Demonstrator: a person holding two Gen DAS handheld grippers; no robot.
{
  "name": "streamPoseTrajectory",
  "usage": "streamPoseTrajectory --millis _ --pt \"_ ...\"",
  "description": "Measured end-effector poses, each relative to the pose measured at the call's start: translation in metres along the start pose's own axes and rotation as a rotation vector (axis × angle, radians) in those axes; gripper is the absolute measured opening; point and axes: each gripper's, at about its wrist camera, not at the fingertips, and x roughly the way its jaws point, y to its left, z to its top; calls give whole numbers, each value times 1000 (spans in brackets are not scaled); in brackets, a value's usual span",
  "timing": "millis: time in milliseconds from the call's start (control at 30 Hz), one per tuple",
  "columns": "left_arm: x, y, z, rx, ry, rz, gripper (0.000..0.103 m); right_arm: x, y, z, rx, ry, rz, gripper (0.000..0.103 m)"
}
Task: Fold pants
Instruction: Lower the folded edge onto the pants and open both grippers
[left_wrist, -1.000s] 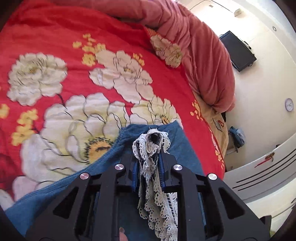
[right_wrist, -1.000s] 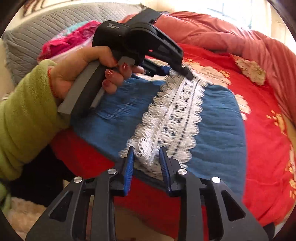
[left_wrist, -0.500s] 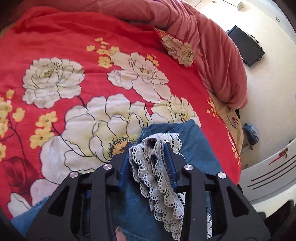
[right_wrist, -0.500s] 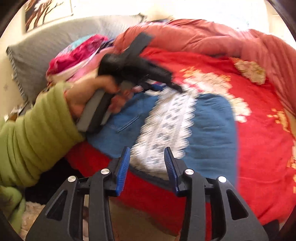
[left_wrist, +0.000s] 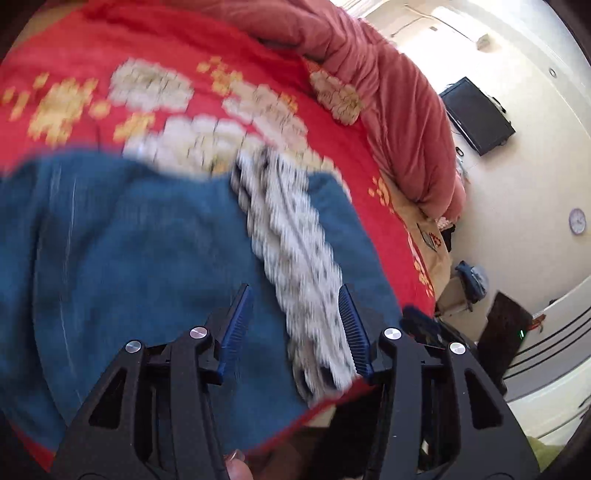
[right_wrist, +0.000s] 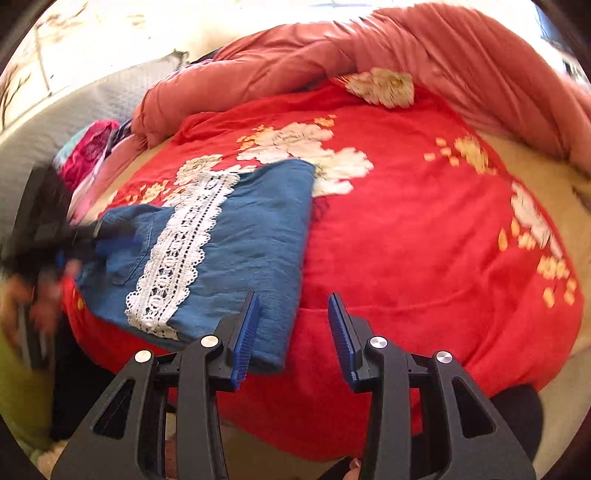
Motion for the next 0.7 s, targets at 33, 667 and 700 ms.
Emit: streamPoseTrajectory --millis 33,667,700 --pt "0 -1 -6 -11 6 4 39 2 -1 0 5 0 18 37" --pt "12 -43 -44 69 51 163 16 -12 25 -7 -100 -37 22 46" --pt "13 -45 -44 86 57 181 17 -12 29 -5 -113 -48 33 46"
